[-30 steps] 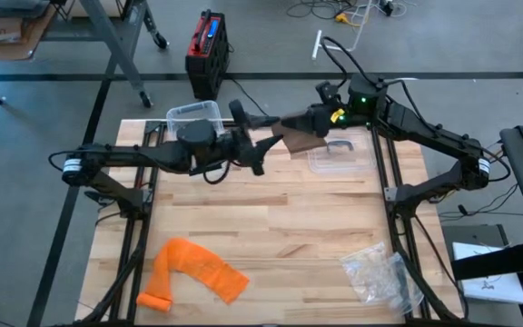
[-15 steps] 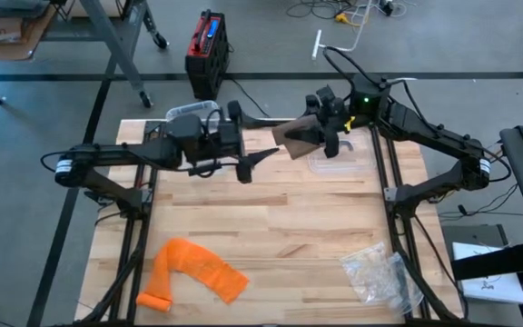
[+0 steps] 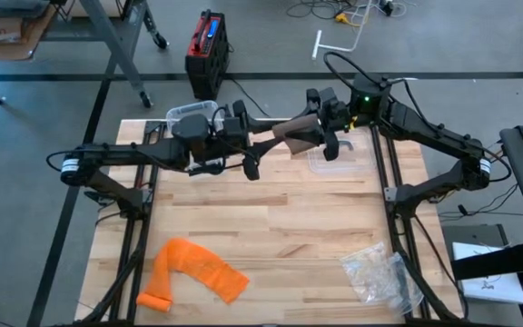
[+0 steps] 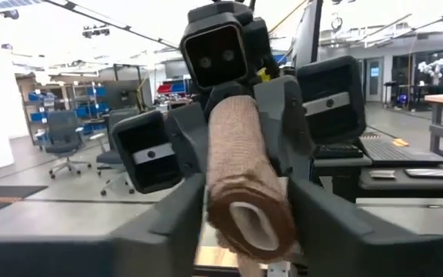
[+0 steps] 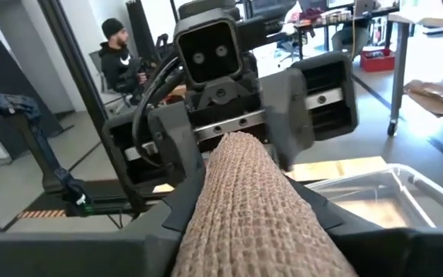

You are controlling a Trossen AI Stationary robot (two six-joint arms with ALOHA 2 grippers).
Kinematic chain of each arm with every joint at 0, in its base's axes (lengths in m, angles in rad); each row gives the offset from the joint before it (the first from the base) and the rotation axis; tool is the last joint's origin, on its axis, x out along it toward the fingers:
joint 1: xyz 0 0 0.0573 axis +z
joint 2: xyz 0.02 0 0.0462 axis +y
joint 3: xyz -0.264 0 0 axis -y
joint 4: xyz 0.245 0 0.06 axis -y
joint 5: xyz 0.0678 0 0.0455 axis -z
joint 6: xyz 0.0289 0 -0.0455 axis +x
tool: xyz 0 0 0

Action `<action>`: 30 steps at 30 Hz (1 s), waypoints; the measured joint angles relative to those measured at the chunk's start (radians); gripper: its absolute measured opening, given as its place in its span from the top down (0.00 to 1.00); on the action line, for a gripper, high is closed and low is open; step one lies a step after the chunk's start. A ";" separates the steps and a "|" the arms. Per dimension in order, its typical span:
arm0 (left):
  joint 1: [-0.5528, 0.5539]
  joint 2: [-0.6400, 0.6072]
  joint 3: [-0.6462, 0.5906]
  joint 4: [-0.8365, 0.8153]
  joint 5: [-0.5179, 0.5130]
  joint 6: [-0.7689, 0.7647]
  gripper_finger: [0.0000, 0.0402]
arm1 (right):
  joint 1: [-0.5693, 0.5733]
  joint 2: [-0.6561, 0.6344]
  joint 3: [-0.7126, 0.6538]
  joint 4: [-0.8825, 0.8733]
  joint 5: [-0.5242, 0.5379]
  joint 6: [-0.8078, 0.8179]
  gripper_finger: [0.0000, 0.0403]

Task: Roll bandage
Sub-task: Roll the brown bandage

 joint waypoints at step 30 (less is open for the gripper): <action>0.000 -0.007 -0.003 0.164 0.107 -0.086 0.91 | 0.001 -0.143 0.051 -0.294 0.264 -0.400 0.59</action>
